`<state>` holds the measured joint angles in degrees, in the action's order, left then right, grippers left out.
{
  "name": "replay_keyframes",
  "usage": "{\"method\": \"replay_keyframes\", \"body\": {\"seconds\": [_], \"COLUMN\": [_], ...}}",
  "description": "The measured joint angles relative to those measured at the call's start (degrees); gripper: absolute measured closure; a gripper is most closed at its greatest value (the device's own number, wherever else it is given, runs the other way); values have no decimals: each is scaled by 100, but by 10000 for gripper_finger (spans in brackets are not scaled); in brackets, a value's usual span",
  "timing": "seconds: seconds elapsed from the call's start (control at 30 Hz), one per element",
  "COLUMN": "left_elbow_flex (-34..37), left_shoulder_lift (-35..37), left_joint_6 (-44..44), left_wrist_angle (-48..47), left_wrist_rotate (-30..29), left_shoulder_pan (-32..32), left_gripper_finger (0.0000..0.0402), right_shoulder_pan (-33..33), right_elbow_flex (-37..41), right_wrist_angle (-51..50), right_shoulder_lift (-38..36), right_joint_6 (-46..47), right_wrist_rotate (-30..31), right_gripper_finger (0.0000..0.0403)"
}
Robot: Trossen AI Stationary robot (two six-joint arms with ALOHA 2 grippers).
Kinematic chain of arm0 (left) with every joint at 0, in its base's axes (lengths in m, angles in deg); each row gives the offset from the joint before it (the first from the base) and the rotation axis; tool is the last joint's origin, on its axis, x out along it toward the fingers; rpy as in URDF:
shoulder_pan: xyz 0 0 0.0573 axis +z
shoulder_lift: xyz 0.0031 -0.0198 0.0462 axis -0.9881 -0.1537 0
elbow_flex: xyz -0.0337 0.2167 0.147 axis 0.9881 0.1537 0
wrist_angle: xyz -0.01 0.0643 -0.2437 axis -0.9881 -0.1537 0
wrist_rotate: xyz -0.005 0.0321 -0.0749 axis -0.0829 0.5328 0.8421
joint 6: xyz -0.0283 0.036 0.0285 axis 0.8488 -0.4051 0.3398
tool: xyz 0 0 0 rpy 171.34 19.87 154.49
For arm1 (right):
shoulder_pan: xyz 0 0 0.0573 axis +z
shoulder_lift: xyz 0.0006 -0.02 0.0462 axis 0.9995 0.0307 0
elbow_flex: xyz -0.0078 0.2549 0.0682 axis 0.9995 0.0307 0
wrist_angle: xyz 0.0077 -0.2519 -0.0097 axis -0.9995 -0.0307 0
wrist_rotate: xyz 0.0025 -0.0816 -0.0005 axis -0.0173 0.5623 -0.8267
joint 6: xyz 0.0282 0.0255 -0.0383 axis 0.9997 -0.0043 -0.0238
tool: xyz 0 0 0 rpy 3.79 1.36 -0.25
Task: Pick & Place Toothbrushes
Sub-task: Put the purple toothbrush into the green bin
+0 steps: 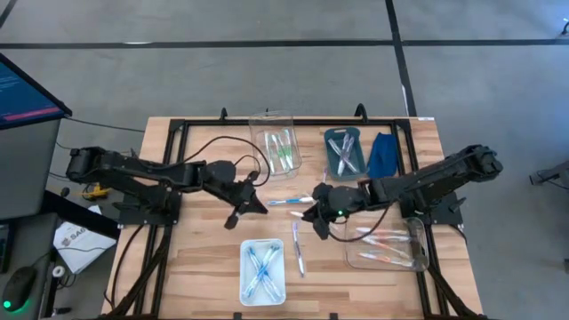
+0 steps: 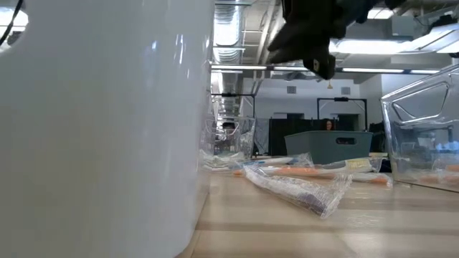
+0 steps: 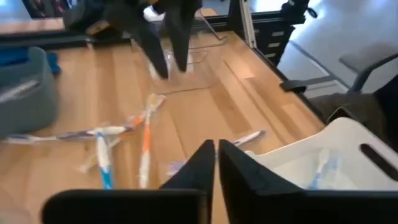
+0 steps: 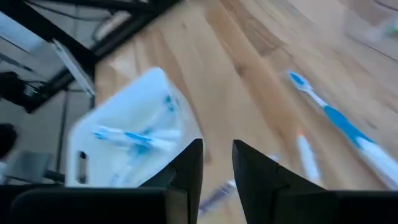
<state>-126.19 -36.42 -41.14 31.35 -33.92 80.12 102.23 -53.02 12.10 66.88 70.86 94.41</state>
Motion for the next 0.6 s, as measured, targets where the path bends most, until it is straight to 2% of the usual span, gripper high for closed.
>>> {"method": "replay_keyframes", "body": {"seconds": [0.17, 0.27, 0.33, 0.53, 0.6], "left_elbow_flex": [0, 2, -2, 0, 4], "left_shoulder_lift": [2, 59, 61, 50, 50], "left_joint_6": [-168, -106, -47, 107, 169], "left_wrist_angle": [2, 35, 110, 108, 128], "left_wrist_rotate": [-139, -271, -375, -374, -371], "left_shoulder_pan": [132, 253, 289, 153, 58], "left_gripper_finger": [397, 400, 400, 400, 400], "right_shoulder_pan": [-176, -174, -176, -169, -157], "right_elbow_flex": [0, -35, -100, -754, -1093], "right_wrist_angle": [-288, -229, -159, -244, -736], "right_shoulder_lift": [0, 0, 50, 1210, 1640], "right_joint_6": [-787, -1233, -1282, -1384, -1515], "right_wrist_rotate": [-770, -853, -761, -677, -751], "right_gripper_finger": [348, 390, 396, 400, 401]}}
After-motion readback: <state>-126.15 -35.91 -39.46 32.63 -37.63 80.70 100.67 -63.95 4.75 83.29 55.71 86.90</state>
